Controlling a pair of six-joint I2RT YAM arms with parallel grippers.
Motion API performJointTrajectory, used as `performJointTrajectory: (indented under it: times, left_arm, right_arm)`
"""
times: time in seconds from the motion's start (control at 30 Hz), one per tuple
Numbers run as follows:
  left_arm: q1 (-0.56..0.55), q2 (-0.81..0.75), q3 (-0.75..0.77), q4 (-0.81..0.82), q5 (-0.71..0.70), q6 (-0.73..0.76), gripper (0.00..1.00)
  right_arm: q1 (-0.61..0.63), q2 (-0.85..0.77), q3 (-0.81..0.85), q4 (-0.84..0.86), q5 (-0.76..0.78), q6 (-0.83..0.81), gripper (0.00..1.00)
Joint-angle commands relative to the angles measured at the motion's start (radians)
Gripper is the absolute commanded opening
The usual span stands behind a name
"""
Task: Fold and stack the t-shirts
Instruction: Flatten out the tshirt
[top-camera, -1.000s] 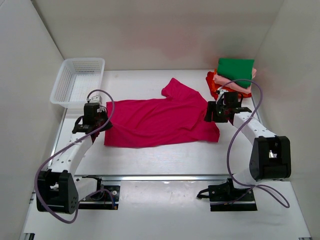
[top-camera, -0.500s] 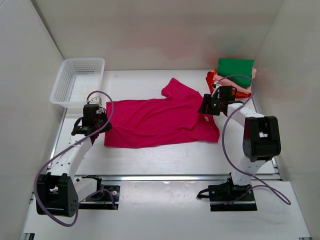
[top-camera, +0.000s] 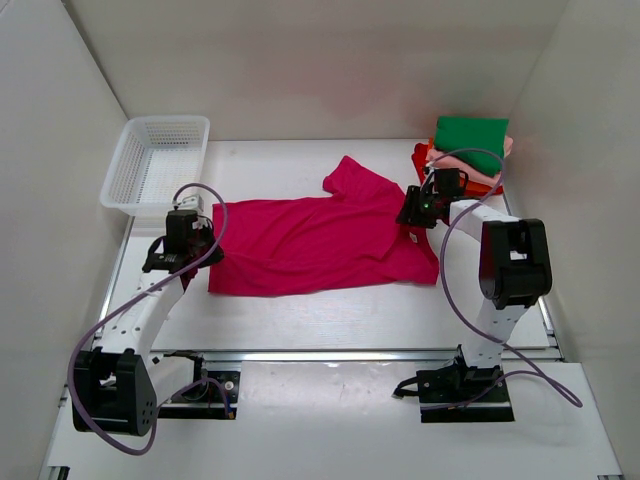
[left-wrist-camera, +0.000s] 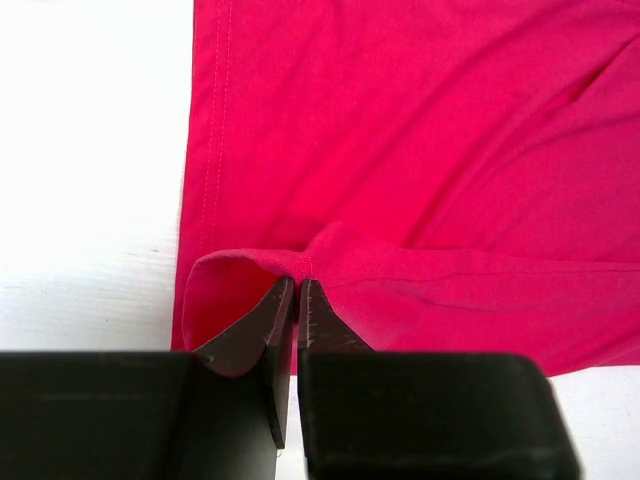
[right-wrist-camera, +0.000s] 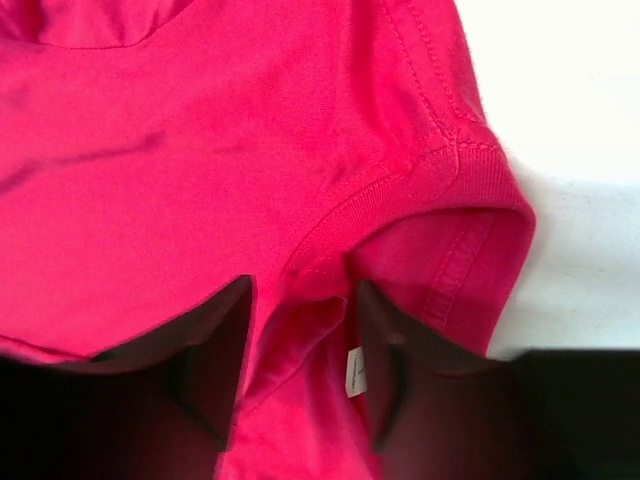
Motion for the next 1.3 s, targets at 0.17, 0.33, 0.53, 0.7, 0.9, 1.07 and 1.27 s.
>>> performJointTrajectory:
  times: [0.17, 0.33, 0.53, 0.7, 0.9, 1.07, 1.27]
  left_arm:
    - [0.009, -0.048, -0.013, 0.003, 0.008, -0.007, 0.00]
    - [0.038, -0.095, -0.016, 0.014, 0.019, -0.019, 0.00]
    - [0.064, -0.193, 0.096, 0.044, -0.004, -0.058, 0.00]
    - [0.078, -0.207, 0.295, 0.101, -0.007, -0.113, 0.00]
    - [0.067, -0.236, 0.469, 0.179, 0.003, -0.174, 0.00]
    - [0.039, -0.275, 0.633, 0.160, -0.004, -0.154, 0.00]
    - [-0.019, -0.258, 0.771, 0.088, -0.047, -0.108, 0.00]
  right_arm:
    - [-0.004, 0.000, 0.050, 0.001, -0.029, 0.011, 0.00]
    - [-0.016, -0.145, 0.003, -0.062, -0.018, -0.020, 0.00]
    - [-0.088, -0.497, -0.002, -0.103, -0.072, -0.035, 0.01]
    - [-0.140, -0.670, 0.196, -0.131, -0.175, -0.052, 0.00]
    - [-0.179, -0.689, 0.548, -0.208, -0.239, -0.084, 0.00]
    - [-0.110, -0.773, 0.658, -0.287, -0.213, -0.181, 0.00]
    - [-0.074, -0.818, 0.721, -0.297, -0.218, -0.178, 0.00]
